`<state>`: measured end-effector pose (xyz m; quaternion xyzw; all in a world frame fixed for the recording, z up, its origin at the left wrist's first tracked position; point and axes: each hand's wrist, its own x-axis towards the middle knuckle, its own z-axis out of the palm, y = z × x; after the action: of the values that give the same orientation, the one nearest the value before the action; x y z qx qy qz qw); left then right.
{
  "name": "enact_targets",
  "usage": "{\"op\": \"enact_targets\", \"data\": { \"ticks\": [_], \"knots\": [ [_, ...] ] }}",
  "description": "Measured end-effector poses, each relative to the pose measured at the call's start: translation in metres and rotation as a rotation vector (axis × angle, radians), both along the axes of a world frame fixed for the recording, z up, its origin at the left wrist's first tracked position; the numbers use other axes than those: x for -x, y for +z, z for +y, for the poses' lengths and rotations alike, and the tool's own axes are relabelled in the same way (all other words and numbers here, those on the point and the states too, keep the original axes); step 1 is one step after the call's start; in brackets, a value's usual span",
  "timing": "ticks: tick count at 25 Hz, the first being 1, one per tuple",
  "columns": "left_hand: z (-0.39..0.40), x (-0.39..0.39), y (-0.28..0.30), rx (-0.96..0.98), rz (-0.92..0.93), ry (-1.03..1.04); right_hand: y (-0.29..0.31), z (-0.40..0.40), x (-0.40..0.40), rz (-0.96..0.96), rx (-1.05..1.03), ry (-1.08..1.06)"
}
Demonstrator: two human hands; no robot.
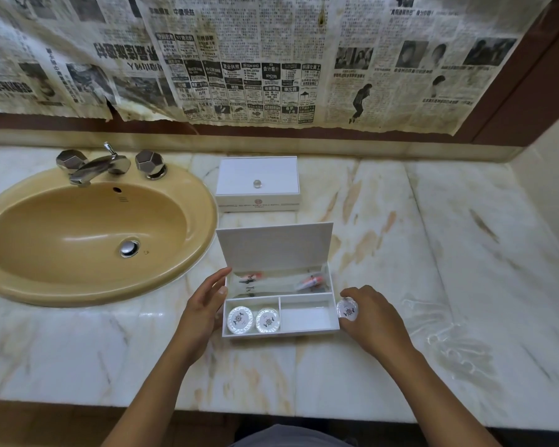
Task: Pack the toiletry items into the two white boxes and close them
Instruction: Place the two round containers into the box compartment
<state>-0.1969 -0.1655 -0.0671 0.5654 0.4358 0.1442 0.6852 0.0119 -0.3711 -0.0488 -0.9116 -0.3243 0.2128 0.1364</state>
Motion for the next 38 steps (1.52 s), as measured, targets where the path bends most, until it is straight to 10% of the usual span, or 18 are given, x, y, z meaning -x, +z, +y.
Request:
{"op": "enact_targets", "data": {
  "ticks": [22,38],
  "knots": [
    [0.004,0.002,-0.009,0.033,-0.050,0.012,0.059,0.051,0.049,-0.074,-0.317,0.191],
    [0.002,0.002,-0.003,0.036,-0.093,0.020,0.053,0.100,0.091,-0.145,0.166,0.498]
  ]
}}
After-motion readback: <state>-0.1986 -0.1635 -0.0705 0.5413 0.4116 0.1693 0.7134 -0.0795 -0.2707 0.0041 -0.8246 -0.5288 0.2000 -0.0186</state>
